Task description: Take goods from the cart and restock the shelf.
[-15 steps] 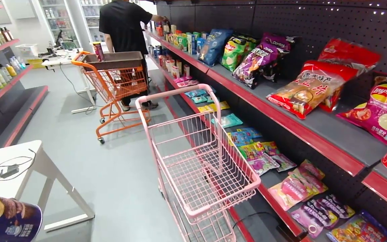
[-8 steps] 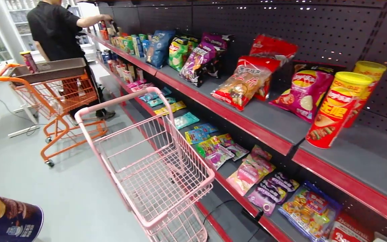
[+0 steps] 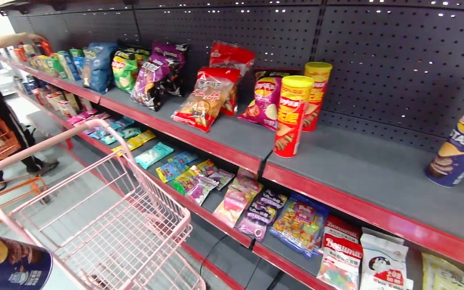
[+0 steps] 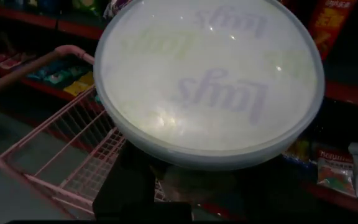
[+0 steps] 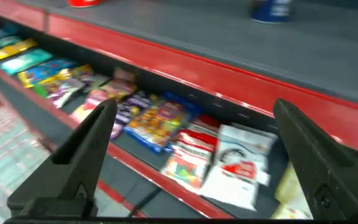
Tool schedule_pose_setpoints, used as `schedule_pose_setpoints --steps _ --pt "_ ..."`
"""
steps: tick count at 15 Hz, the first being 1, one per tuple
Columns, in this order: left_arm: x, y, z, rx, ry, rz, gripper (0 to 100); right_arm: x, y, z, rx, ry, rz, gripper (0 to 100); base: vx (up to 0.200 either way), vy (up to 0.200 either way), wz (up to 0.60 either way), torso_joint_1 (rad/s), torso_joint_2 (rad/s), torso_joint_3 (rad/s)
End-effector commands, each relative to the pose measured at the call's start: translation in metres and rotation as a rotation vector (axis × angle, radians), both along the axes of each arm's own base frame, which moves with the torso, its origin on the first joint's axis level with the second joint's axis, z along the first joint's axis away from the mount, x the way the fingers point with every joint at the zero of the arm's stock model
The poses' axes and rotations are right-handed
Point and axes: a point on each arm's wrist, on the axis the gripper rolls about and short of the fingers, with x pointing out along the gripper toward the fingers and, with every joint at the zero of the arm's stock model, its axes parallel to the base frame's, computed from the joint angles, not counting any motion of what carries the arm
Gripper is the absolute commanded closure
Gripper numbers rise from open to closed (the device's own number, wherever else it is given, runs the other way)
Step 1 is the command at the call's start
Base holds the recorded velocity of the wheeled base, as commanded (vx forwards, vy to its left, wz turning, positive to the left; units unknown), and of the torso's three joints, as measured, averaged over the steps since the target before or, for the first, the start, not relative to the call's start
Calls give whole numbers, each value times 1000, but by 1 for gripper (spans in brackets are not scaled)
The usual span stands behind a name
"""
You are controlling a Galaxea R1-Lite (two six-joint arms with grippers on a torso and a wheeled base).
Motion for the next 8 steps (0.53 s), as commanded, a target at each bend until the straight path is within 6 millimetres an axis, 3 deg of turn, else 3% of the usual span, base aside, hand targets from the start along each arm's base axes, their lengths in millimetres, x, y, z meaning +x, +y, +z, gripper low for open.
schedule_pose_setpoints --steps 1,4,8 --pt "-1 0 -3 0 5 0 100 0 0 0 0 0 1 0 0 0 -600 2 7 2" --pt "-4 0 -6 1 -3 0 100 0 0 0 -3 0 1 0 0 0 0 0 0 0" --pt "-4 0 -6 2 -5 0 100 0 0 0 -6 0 2 0 0 0 0 143 -345 -193"
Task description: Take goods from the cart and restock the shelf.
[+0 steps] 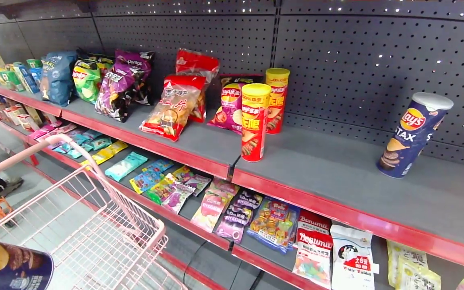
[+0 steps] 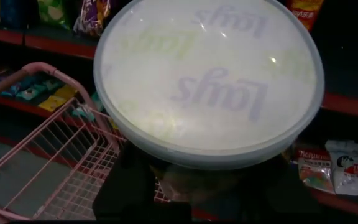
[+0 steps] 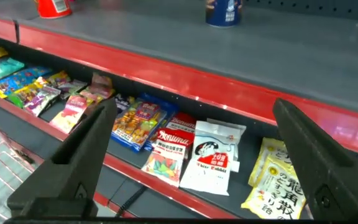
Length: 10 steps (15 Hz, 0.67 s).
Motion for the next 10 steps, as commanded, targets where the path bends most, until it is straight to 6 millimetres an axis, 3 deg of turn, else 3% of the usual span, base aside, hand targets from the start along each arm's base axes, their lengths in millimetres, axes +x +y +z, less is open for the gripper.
schedule_pose_setpoints --steps 1,8,10 --pt "0 0 0 0 0 0 100 0 0 0 1 0 -1 0 0 0 0 159 -369 -207" --pt "0 0 0 6 -2 0 100 0 0 0 1 0 -1 0 0 0 0 157 -355 -198" --pt "0 0 0 18 -4 0 100 0 0 0 1 0 -1 0 0 0 -600 24 -54 -34"
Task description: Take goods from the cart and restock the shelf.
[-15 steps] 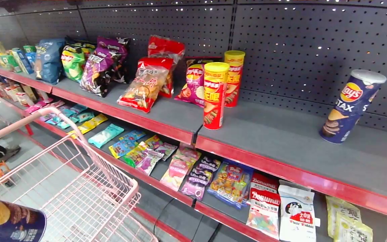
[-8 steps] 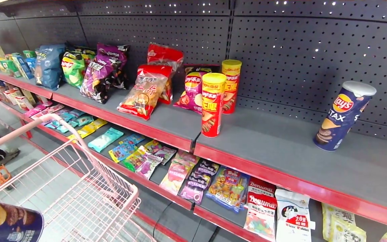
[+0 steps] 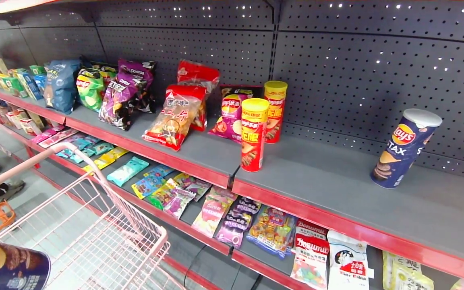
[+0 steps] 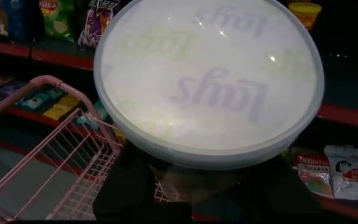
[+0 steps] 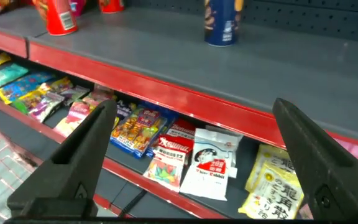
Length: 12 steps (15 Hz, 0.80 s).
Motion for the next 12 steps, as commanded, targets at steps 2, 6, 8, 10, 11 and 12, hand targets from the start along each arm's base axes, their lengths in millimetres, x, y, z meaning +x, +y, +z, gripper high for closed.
schedule_pose_setpoints --steps 2,6,8,10,11,12 --pt "1 0 0 0 3 -1 100 0 0 0 0 0 0 0 0 0 -600 12 -15 -12" --pt "0 0 0 1 1 -1 100 0 0 0 -2 0 0 0 0 0 -450 10 4 -4" --pt "-3 0 -1 0 -9 -1 100 0 0 0 -2 0 2 0 0 0 0 0 0 0" --pt "-13 1 -12 2 -2 -1 100 0 0 0 -3 0 3 0 0 0 0 0 0 0" --pt "-22 2 -23 9 8 -1 100 0 0 0 -8 1 8 0 0 0 0 0 0 0" --pt "-32 3 -37 25 7 -2 100 0 0 0 -5 3 13 0 0 0 0 0 0 0"
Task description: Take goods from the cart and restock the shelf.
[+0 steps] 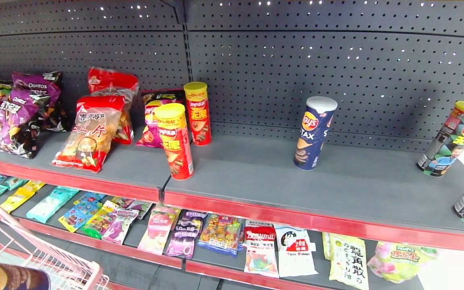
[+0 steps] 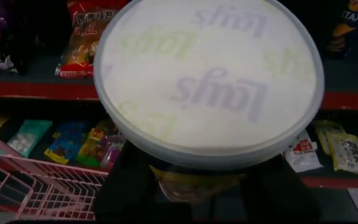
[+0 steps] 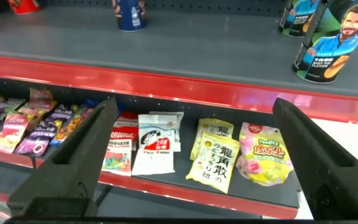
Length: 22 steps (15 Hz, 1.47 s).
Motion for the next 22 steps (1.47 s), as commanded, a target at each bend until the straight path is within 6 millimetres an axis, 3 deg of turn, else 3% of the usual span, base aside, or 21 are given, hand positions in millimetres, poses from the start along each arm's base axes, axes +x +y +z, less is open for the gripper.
schedule_pose_setpoints --steps 1,5,11,12,13,14,15,17,21,22 --pt "-24 3 -30 12 -26 -2 100 0 0 0 2 0 1 0 0 0 0 0 0 0" --pt "-23 3 -42 15 8 -2 100 2 0 0 0 23 1 0 0 0 0 0 0 0" --pt "3 -1 -22 18 101 -15 100 1 2 1 -16 6 75 0 0 0 0 0 0 0" --pt "5 -1 -22 20 114 -9 100 -1 2 20 4 -22 123 0 0 0 0 0 0 0" --pt "6 -1 -23 19 121 -21 100 11 3 77 85 5 161 0 0 0 0 0 0 0" --pt "8 -2 -24 17 134 -56 100 26 3 121 157 11 173 0 0 0 0 0 0 0" --pt "9 -2 -26 13 142 -88 100 44 6 147 135 39 255 0 0 0 0 0 0 0" --pt "9 -3 -27 12 151 -88 100 94 17 148 -50 187 420 0 0 0 0 0 0 0" --pt "7 -2 -33 14 145 -60 100 197 44 154 -44 332 519 0 0 0 0 0 0 0" --pt "6 -1 -33 17 143 -51 100 248 55 150 -47 294 523 0 0 0 0 0 0 0"
